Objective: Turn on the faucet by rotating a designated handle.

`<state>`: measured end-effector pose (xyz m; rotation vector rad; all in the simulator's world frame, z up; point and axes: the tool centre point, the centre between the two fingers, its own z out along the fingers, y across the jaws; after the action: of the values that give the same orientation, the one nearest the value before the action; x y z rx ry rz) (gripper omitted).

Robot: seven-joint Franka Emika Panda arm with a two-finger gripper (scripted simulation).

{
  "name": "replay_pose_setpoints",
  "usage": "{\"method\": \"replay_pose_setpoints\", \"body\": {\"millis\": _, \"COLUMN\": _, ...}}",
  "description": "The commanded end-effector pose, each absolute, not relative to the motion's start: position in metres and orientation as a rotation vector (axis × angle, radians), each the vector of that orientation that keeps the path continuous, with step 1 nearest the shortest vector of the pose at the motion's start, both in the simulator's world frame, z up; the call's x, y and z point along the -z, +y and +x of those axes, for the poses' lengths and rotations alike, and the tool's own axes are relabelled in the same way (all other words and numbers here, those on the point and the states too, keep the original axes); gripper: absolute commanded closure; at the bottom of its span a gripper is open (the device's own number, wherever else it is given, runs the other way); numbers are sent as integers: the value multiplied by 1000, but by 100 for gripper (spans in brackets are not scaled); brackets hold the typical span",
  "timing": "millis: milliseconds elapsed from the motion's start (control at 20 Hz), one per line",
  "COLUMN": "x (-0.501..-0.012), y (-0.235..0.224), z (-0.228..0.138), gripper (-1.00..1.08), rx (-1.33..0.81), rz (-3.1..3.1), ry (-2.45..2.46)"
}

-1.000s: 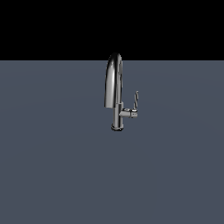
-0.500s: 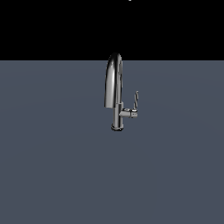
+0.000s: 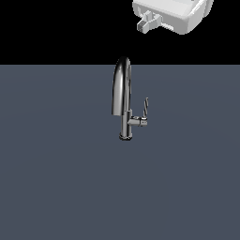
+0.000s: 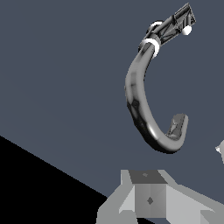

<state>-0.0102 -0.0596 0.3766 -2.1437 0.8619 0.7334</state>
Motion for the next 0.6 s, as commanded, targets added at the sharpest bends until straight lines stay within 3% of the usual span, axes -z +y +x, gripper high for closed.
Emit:
{"method": "replay_pose_setpoints", "body": {"millis": 0, "x": -361, "y": -67, "z": 1, "gripper": 108, "rx": -772, "rz": -2057, "ry": 909}}
{"method": "replay_pose_setpoints", "body": {"millis": 550, "x": -274, "y": -96, "z": 37, "gripper": 108, "rx": -935, "rz": -1616, "ry": 1111}}
